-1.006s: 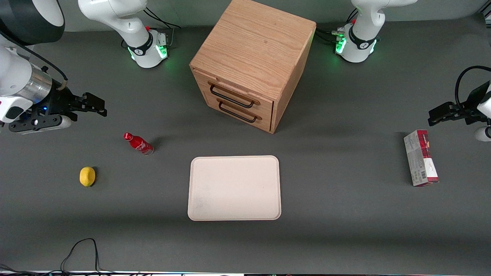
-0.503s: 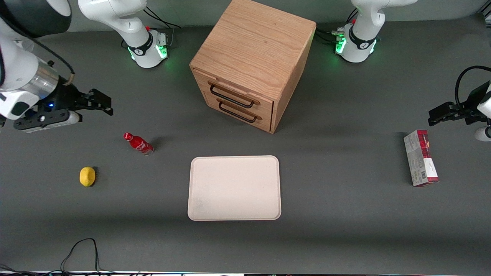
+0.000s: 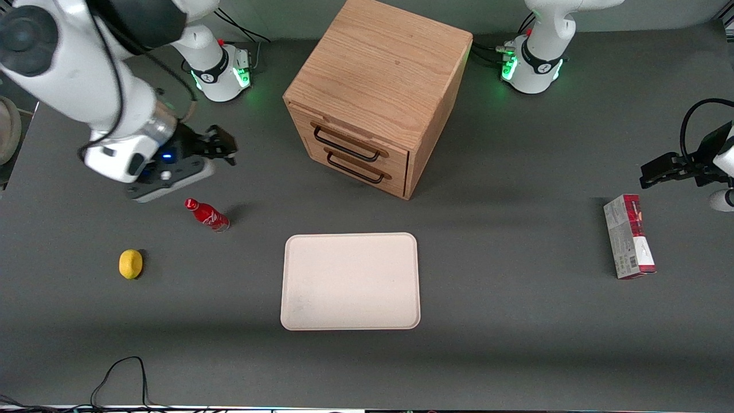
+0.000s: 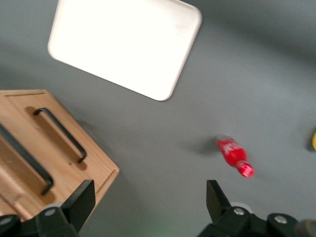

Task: Open upper drawer
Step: 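Move the right gripper to the upper drawer's black handle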

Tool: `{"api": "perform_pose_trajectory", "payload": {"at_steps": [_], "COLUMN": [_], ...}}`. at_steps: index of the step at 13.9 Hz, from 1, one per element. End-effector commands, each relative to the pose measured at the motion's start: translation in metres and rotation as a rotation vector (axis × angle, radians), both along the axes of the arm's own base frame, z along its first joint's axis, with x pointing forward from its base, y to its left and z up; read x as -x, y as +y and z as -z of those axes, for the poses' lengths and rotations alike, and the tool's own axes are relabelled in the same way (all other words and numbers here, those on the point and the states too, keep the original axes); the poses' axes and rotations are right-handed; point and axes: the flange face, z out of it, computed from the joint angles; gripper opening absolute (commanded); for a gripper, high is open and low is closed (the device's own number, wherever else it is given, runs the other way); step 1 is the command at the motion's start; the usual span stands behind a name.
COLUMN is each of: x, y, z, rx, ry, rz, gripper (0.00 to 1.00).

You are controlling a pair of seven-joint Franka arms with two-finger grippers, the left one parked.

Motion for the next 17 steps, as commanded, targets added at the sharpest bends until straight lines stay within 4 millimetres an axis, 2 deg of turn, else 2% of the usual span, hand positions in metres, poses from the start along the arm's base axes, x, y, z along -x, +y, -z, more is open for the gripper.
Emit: {"api": "perform_pose_trajectory", "payload": {"at_steps": [1, 4, 6, 8, 11, 13, 15, 17], "x": [0.001, 0.018, 0.024, 0.019, 0.005, -0.003, 0.003, 0.015], "y": [0.055, 0.109, 0.131, 0.137, 0.149, 0.154, 0.163, 0.17], "z": [0.0, 0.014, 0.024, 0.039, 0.081, 0.114, 0.14, 0.153], "rx": [-0.02, -0.054, -0.074, -0.077, -0.088, -0.084, -0.07, -0.057], "ry": [0.013, 0.004, -0.006, 0.003, 0.005, 0.029, 0.056, 0.078], "rz": [-0.091, -0.192, -0.257, -0.28, -0.401, -0.414, -0.435, -0.454], "gripper": [1.0, 1.0, 1.0, 1.0, 1.0, 1.0, 1.0, 1.0]}}
